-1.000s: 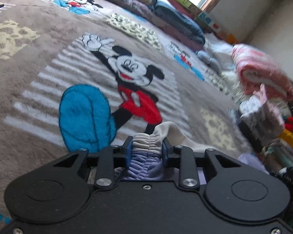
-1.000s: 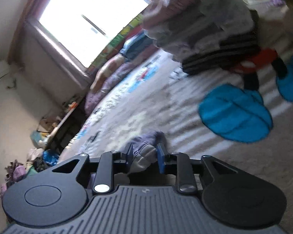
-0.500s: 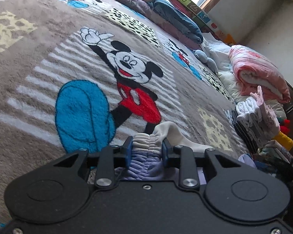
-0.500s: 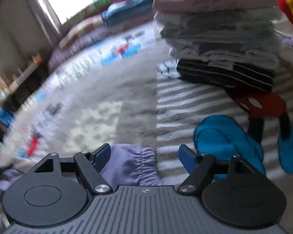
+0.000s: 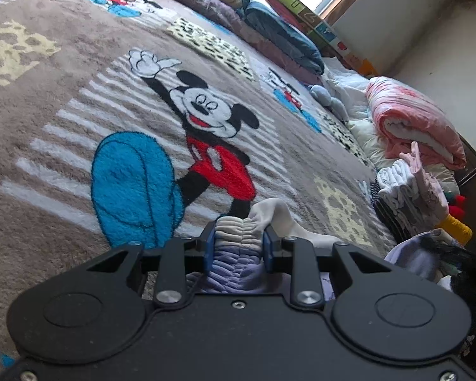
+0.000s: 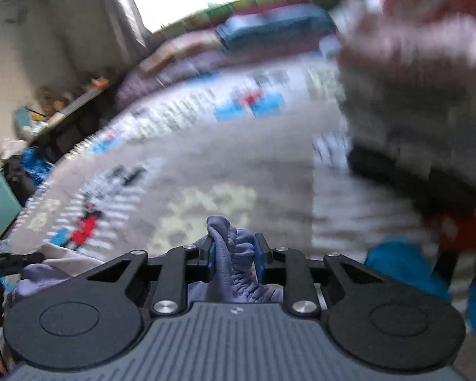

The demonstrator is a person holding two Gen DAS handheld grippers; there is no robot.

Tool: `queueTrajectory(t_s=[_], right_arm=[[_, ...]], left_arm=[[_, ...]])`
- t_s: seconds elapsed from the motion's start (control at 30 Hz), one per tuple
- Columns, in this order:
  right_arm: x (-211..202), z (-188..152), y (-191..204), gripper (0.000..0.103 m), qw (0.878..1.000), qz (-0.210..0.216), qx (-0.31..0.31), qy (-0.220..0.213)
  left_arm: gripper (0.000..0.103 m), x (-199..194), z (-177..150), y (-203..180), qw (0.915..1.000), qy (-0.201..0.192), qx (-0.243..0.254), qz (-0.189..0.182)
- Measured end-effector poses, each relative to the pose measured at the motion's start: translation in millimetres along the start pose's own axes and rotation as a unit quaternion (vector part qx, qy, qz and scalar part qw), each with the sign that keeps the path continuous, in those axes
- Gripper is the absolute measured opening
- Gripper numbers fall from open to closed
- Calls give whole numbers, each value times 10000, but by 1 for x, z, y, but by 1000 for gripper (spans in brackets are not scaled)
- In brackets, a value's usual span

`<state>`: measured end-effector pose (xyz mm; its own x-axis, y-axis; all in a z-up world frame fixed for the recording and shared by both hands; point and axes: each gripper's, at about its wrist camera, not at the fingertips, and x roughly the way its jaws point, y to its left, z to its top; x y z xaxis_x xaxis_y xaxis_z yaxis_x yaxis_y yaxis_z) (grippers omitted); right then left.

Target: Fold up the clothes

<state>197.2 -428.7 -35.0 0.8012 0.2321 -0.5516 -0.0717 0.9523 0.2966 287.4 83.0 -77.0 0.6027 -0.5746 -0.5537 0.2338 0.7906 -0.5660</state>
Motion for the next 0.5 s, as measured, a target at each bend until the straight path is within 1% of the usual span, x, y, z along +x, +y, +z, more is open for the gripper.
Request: queueTrajectory(t_s=[0.07, 0.13, 0.2, 0.23, 0.37, 0.5], right_arm=[[-25, -3, 13, 25, 9982, 42, -453, -380], [-48, -7, 25, 25, 9932, 75, -910, -726], [-62, -23, 37, 25, 9851, -39, -1505, -829], [-66, -30, 43, 25, 9811, -75, -1757, -807], [-83, -60, 64, 27, 9650, 28, -2578, -469], [-99, -88, 86, 29, 9415, 135, -3366, -111]], left_arm=[[27, -6, 0, 0, 10000, -65, -14, -34], [26, -12, -1, 1, 9999, -133, -51, -64], [26, -18, -2, 2, 9997, -201, -87, -94], [26, -21, -2, 3, 9997, -218, -96, -97], [26, -26, -8, 0, 9998, -206, -39, -63], [26, -30, -12, 1, 9998, -213, -36, -19]])
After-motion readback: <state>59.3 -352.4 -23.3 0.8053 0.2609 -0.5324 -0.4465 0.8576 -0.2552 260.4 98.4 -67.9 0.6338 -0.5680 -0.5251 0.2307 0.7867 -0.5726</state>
